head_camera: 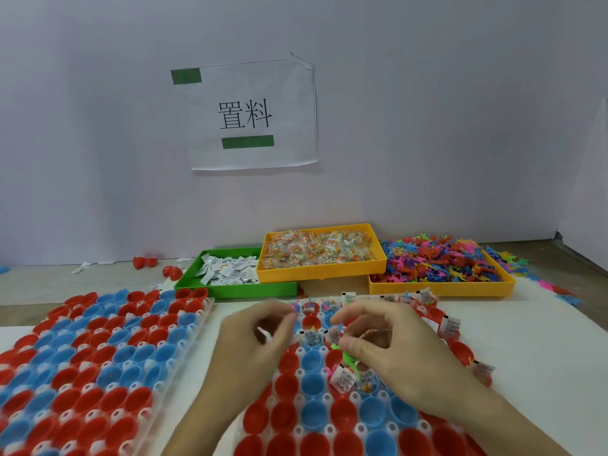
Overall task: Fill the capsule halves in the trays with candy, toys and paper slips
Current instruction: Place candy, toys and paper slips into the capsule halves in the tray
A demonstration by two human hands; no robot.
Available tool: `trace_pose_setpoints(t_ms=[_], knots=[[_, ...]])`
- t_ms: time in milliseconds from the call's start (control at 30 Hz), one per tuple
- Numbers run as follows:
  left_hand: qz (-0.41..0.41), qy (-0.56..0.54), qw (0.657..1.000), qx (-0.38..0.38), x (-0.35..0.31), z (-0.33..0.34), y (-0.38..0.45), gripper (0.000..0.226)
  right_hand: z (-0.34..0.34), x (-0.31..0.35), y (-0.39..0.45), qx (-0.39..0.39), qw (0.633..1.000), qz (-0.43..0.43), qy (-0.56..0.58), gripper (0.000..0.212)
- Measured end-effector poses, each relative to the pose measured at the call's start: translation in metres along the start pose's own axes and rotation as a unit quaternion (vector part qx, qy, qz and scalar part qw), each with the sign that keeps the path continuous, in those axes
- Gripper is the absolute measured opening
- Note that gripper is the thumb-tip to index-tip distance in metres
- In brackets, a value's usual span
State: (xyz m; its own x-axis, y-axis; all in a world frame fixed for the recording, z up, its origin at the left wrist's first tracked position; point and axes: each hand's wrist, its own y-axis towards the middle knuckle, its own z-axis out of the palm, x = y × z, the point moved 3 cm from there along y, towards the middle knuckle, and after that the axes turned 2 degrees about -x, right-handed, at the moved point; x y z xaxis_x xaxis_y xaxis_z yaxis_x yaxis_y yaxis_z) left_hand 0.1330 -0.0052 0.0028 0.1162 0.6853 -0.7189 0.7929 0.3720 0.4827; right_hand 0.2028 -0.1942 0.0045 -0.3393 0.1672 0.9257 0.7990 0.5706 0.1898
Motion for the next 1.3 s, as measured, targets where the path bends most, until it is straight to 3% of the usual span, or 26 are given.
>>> trace_pose_setpoints(t_ms=[133,333,567,800,1000,1167,1300], knots=[[0.006,-0.155,0.979,0.133,-0.026,0.022,-0.015,0.014,0.003,0.0,0.001,-0.025,0.999,-0.032,0.001,0.029],[-0.034,-0.252,0.959,0.122,-0.023,0.017,-0.012,0.011,0.007,-0.001,0.001,-0.057,0.997,-0.058,0.001,0.034],[-0.045,-0.256,0.959,0.116,-0.015,0.016,-0.009,0.009,0.008,0.0,-0.001,-0.044,0.995,-0.094,-0.005,0.029],[-0.088,-0.129,0.978,0.141,0.005,0.002,0.0,0.027,-0.01,0.002,0.002,-0.091,0.99,-0.111,-0.009,0.03],[-0.033,0.023,0.98,0.194,0.01,0.005,-0.001,0.027,-0.011,0.001,0.002,-0.1,0.988,-0.11,-0.035,0.026],[-0.004,0.063,0.975,0.213,0.008,0.009,-0.002,0.03,-0.013,0.0,0.002,-0.104,0.987,-0.109,-0.049,0.025],[0.012,0.086,0.975,0.204,0.008,0.01,-0.003,0.016,-0.017,0.001,0.003,-0.12,0.983,-0.113,-0.085,0.025]])
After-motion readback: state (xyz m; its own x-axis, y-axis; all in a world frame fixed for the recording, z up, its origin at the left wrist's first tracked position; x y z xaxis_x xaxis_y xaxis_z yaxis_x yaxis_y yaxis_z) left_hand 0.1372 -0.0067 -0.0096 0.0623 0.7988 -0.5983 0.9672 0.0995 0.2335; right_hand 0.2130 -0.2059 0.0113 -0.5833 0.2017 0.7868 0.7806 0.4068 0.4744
